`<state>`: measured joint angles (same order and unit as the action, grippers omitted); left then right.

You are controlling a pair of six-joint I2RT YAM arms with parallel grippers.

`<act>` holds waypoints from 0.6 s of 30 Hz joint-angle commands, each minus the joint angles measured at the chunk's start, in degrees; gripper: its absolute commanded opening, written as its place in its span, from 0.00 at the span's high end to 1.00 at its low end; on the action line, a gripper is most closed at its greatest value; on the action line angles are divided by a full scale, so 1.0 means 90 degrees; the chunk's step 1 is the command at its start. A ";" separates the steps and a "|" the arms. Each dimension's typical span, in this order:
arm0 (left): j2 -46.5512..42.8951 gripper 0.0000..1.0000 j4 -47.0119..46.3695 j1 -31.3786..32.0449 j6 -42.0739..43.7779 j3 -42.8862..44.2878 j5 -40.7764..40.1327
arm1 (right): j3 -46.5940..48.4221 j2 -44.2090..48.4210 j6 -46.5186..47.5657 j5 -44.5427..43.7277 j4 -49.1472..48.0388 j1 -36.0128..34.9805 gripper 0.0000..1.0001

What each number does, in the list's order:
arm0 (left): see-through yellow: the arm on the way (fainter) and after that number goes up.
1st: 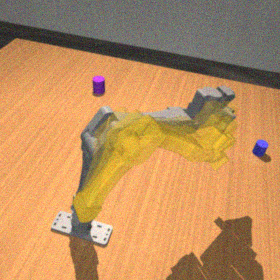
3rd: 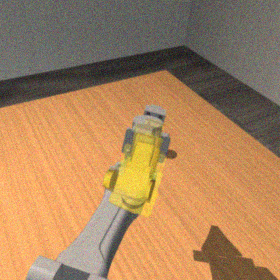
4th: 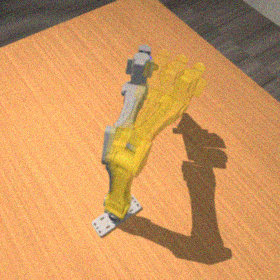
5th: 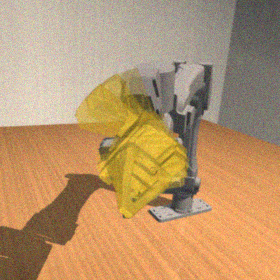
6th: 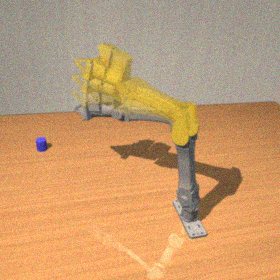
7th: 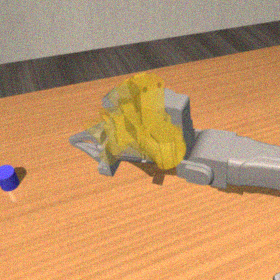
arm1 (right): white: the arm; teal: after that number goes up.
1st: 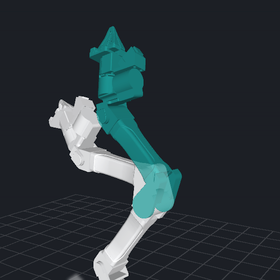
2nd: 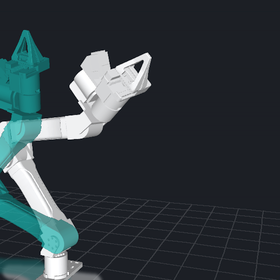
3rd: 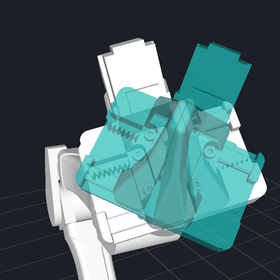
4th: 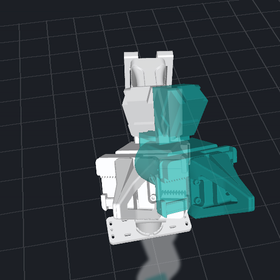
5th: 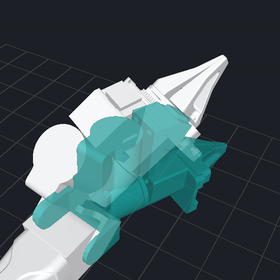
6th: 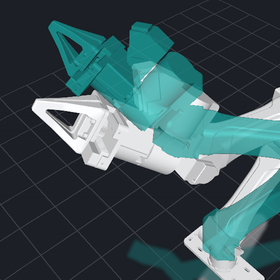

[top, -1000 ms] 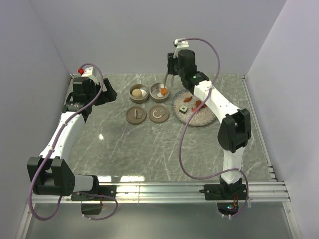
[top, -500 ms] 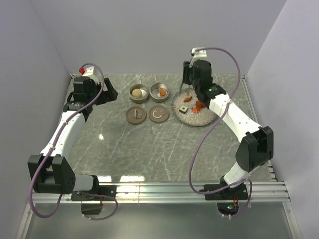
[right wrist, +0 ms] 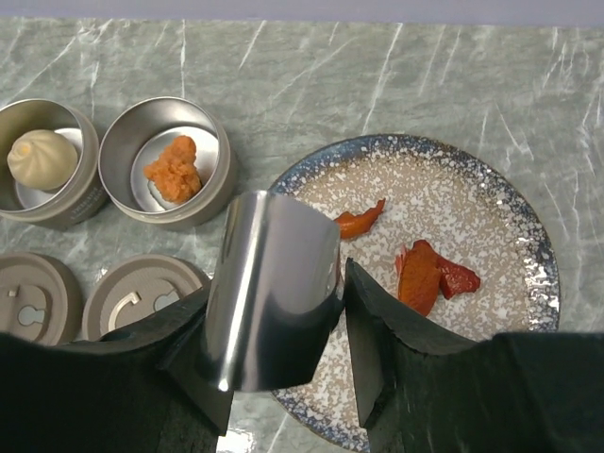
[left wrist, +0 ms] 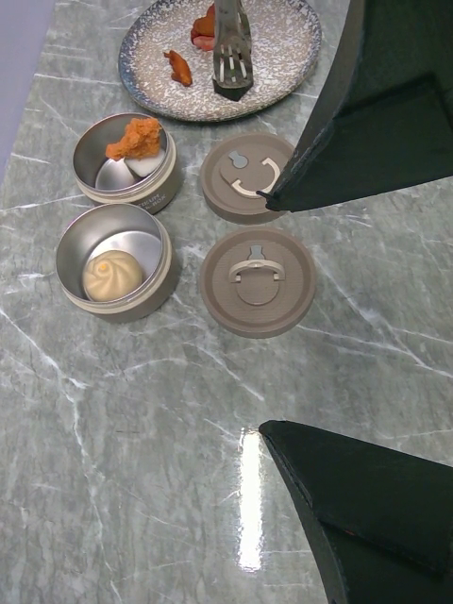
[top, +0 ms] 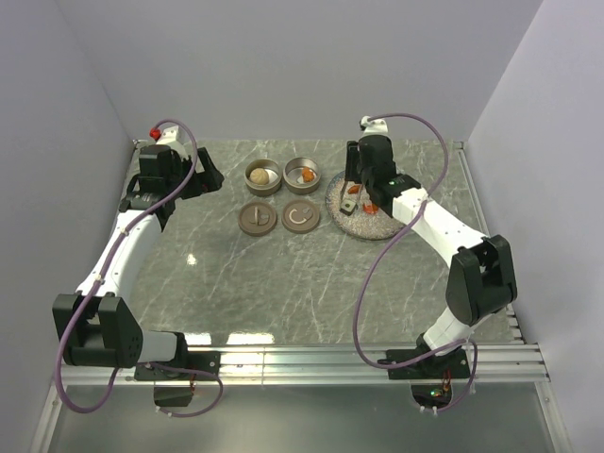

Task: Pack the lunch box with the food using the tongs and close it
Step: Pick up the food using the clamp

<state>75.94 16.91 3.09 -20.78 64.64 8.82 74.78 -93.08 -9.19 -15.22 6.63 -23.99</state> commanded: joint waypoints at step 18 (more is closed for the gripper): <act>-0.0059 0.01 -0.0218 -0.0012 0.0013 0.0083 0.0085 | -0.0350 -0.0165 -0.0180 -0.0320 -0.1098 -0.0089 0.49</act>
<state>75.94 16.93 3.09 -20.75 64.64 9.15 71.64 -93.60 -10.41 -16.97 1.72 -24.25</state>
